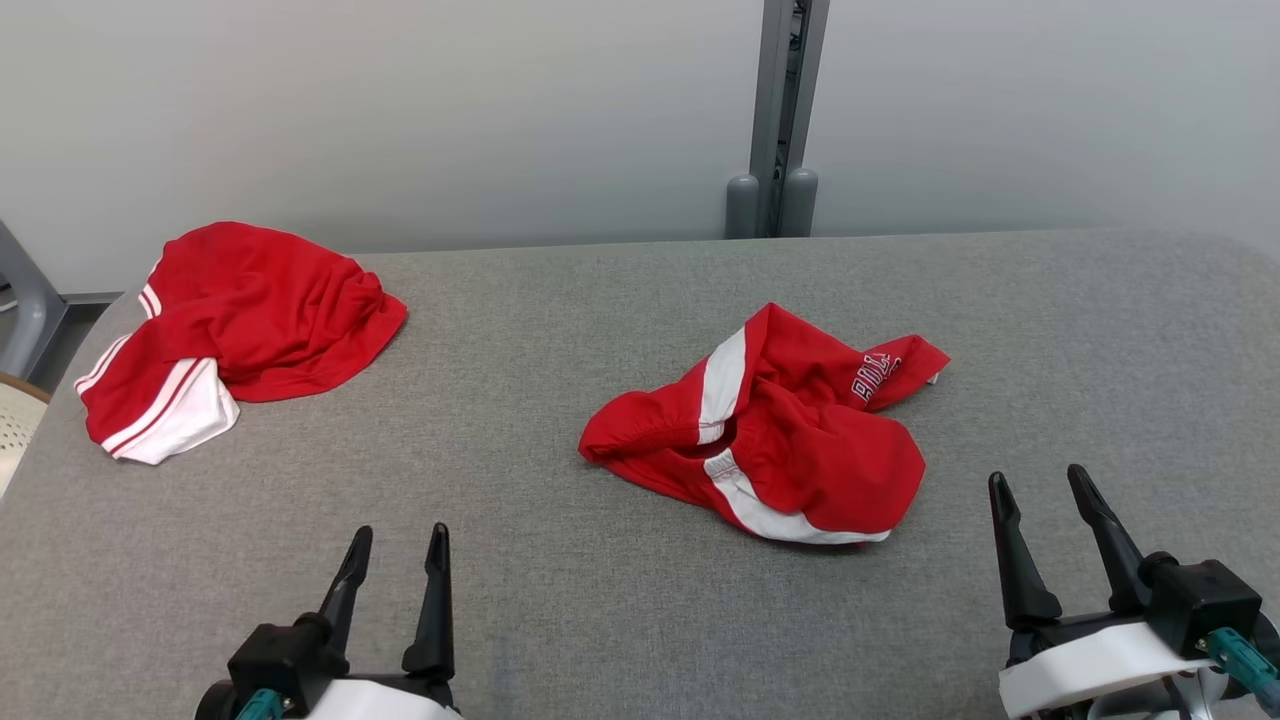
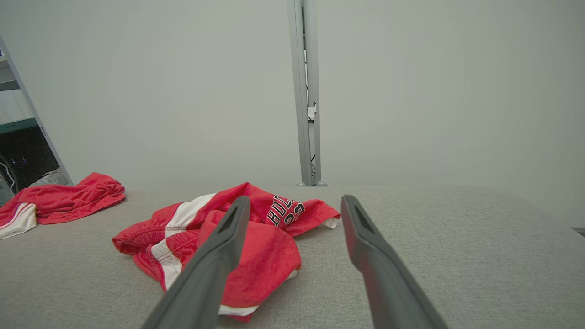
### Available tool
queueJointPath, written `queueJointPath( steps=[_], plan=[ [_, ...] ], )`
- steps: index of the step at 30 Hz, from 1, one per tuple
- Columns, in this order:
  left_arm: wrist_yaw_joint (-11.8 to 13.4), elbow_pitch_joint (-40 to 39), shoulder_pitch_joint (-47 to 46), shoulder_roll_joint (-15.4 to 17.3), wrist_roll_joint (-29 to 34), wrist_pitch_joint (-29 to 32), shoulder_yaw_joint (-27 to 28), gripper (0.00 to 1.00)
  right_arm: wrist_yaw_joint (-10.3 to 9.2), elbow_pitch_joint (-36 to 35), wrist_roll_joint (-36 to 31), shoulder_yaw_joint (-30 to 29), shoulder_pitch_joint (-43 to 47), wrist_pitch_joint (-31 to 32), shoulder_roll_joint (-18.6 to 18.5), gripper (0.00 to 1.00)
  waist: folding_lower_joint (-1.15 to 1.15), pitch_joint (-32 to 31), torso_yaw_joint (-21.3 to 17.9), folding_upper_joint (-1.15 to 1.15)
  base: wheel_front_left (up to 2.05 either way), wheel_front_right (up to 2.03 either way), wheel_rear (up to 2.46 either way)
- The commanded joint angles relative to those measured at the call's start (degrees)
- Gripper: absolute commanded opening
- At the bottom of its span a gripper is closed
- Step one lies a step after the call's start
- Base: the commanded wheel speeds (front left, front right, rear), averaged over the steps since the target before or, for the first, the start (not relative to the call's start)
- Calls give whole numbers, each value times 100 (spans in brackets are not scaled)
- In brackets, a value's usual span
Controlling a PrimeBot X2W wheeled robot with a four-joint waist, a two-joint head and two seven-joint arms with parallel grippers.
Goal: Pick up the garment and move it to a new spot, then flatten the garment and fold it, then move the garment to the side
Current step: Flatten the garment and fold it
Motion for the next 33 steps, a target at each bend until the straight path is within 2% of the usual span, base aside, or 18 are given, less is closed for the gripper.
queueJointPath(
  steps=[1,10,20,26,33],
  plan=[
    [-42,17,-116,15,51,-3,-27,100,1,-13,-14,-13,-53,-28,-36,100,0,11,-14,0,0,0,0],
    [-355,441,-732,15,262,100,-523,100,1,-55,-25,-23,-102,-28,-36,100,0,117,-207,0,0,0,0],
    [-801,1255,-1971,41,420,947,-1690,100,1,-141,16,23,-302,-28,-35,100,0,537,-830,0,0,0,0],
    [-849,1806,-2670,236,352,1307,-2047,100,1,-174,100,14,-417,-28,-35,100,0,847,-1178,0,0,0,0],
    [-849,2225,-3225,455,201,1653,-2606,100,1,-192,168,9,-500,-28,-36,100,0,1046,-1349,0,0,0,0]
  ],
)
